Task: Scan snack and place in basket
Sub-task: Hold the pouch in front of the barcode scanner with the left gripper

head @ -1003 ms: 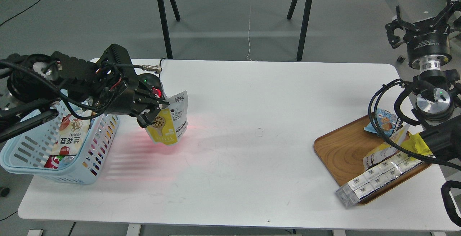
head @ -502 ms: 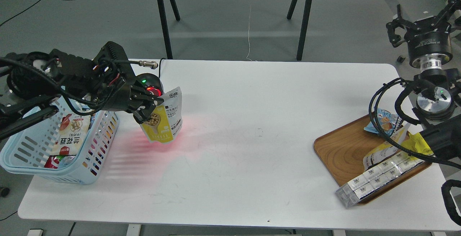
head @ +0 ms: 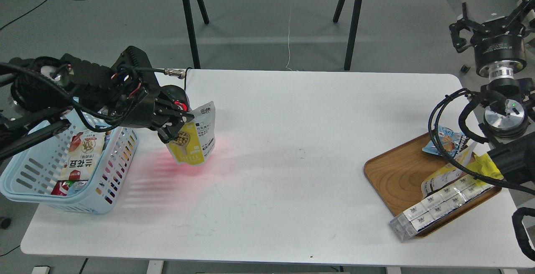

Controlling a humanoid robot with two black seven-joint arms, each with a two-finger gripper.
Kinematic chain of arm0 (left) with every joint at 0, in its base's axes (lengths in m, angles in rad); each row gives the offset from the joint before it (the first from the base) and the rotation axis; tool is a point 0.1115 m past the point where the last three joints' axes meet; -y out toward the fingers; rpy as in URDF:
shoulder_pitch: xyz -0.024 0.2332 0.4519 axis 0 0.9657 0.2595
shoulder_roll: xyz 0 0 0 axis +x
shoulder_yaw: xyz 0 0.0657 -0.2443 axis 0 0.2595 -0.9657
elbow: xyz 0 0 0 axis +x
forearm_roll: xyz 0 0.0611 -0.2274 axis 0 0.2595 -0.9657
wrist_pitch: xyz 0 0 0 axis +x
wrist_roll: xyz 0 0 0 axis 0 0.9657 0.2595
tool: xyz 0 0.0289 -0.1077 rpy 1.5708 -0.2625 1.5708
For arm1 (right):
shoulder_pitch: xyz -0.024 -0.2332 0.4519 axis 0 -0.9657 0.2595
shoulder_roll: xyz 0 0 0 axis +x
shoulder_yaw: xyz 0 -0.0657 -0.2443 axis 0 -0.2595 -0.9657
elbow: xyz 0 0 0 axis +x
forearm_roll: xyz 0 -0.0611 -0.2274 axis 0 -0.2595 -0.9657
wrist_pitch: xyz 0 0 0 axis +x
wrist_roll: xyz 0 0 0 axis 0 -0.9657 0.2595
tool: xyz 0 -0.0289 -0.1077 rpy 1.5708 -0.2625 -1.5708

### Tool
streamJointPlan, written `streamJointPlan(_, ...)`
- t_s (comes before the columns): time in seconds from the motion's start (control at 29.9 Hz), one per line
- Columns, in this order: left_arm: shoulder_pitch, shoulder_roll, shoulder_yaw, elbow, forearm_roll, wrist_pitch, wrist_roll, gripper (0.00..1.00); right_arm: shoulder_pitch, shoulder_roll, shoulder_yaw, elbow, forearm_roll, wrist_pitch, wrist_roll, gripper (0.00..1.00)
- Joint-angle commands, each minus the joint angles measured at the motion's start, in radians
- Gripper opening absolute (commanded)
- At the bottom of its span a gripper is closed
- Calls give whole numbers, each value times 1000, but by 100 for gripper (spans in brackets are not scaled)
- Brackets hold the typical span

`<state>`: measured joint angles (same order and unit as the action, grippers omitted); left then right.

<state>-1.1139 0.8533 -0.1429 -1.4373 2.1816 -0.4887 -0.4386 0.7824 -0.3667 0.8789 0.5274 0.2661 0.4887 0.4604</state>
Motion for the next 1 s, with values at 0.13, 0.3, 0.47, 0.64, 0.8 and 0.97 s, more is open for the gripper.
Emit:
streamJointPlan(0.13, -4, 0, -4, -5, 0, 0, -12, 1, 5, 0, 0, 0, -1, 0, 0, 99)
streamJointPlan(0.3, -4, -2, -3, -5, 0, 0, -11, 2, 6, 0, 0, 0, 1, 0, 1, 99)
streamJointPlan(0.47, -15, -2, -4, -5, 0, 0, -11, 2, 6, 0, 0, 0, 1, 0, 1, 99)
streamJointPlan(0.64, -9, -17, 0, -3, 0, 0, -8, 2, 12, 0, 0, 0, -1, 0, 0, 99)
streamJointPlan(0.8, -1, -39, 2, 3, 0, 0, -3, 2, 18, 0, -1, 0, -1, 0, 1, 99)
streamJointPlan(0.97, -4, -37, 2, 29, 0, 0, -6, 2, 20, -2, 0, 0, 1, 0, 1, 99)
